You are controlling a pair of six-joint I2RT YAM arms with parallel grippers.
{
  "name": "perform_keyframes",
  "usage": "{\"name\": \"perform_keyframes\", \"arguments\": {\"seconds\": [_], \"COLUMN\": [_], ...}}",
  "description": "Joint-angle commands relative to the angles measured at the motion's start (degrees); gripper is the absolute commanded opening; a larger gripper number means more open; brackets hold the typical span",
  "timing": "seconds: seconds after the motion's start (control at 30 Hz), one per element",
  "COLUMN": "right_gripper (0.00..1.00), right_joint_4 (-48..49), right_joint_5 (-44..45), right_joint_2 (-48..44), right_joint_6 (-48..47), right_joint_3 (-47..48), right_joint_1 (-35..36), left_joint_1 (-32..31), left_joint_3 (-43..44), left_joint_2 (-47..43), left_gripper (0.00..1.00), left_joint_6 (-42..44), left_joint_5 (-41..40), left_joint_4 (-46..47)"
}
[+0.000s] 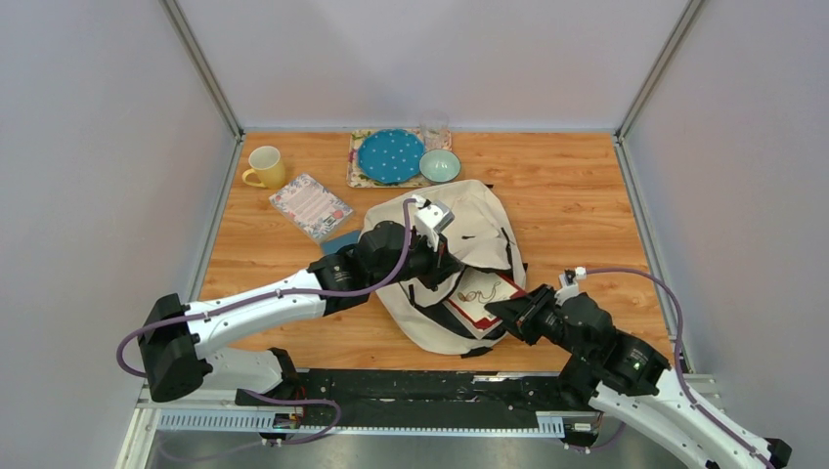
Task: Pack the student bag
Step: Place the book in the student bag.
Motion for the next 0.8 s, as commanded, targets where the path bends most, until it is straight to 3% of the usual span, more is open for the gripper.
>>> {"name": "perform_keyframes", "arguments": {"seconds": [0.0,0.47,0.77], "right_gripper": [0.00,0.00,0.00], "right_joint_4": [7.81,13.51,22.30], "right_joint_5": [0.59,0.24,8.76], "right_joint_2": [1.28,4.72,6.12], "right_joint_6": [0.81,1.51,2.31], "right_joint_3": [0.36,-2.63,-6.93], "right_joint_1": [0.11,0.20,0.20], "left_joint_1": [-0.18,-0.18,-0.18], "left_joint_3": [1.99,2.08,1.38], "left_joint_2": [-4.02,-5.17,-5.26], "left_gripper": [0.00,0.00,0.00], "left_joint_6": [0.11,0.81,-0.15], "left_joint_5": [2.71,2.88,3.33], "left_joint_4": [7.35,8.84,9.64]}}
